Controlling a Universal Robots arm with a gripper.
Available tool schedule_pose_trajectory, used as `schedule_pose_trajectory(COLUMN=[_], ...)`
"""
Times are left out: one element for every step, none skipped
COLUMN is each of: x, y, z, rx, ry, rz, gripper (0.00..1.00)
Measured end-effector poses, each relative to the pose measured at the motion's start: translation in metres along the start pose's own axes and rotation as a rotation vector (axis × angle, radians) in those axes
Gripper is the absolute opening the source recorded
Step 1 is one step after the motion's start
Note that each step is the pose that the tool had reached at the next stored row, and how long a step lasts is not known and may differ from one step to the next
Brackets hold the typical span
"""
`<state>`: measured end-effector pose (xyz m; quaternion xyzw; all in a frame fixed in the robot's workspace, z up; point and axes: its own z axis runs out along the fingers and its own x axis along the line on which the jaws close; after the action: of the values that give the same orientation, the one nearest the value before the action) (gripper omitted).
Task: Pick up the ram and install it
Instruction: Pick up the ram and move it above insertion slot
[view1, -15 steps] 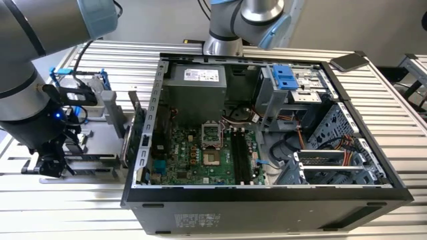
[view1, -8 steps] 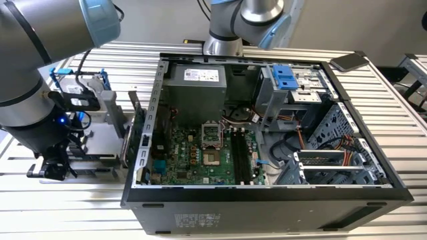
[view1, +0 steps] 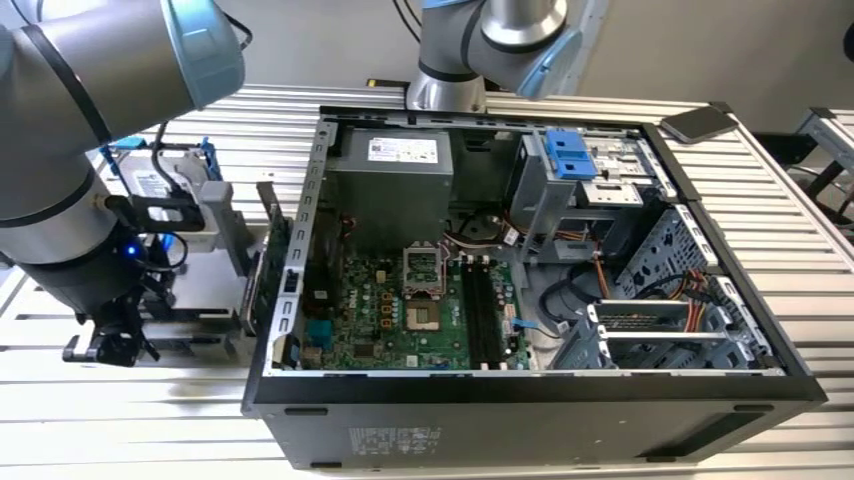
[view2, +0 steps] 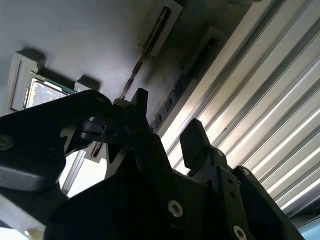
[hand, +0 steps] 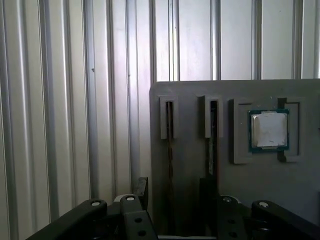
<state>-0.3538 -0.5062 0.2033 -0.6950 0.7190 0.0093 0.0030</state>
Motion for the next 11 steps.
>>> schedule_pose_trajectory(x=[0.0000,0.0000,0.0001,0.0001,0.0001,0.0001,0.0001,0.0001,0.0002,0.0002,0.0002], y=[0.0000,0.0000,-0.0001,-0.0001,-0.0001,-0.0001,-0.0001,-0.0001,-0.0001,-0.0001,-0.0001], z=[0.0013,0.0024,0.0036,0.0047,0.0056,0.0065,0.0071,0.0078,0.0084,0.0090,0.0094], rx=[0.0001,0.0001,0.0002,0.0001,0.0000,0.0000,-0.0001,-0.0003,-0.0003,-0.0005,-0.0005], ry=[-0.0001,-0.0001,-0.0001,-0.0001,0.0000,0.0000,0.0001,0.0001,0.0001,0.0001,0.0002], rz=[0.000,0.000,-0.001,-0.002,-0.005,-0.009,-0.013,-0.021,-0.027,-0.034,-0.039], gripper=[1.00,1.00,1.00,1.00,1.00,1.00,1.00,1.00,1.00,1.00,1.00])
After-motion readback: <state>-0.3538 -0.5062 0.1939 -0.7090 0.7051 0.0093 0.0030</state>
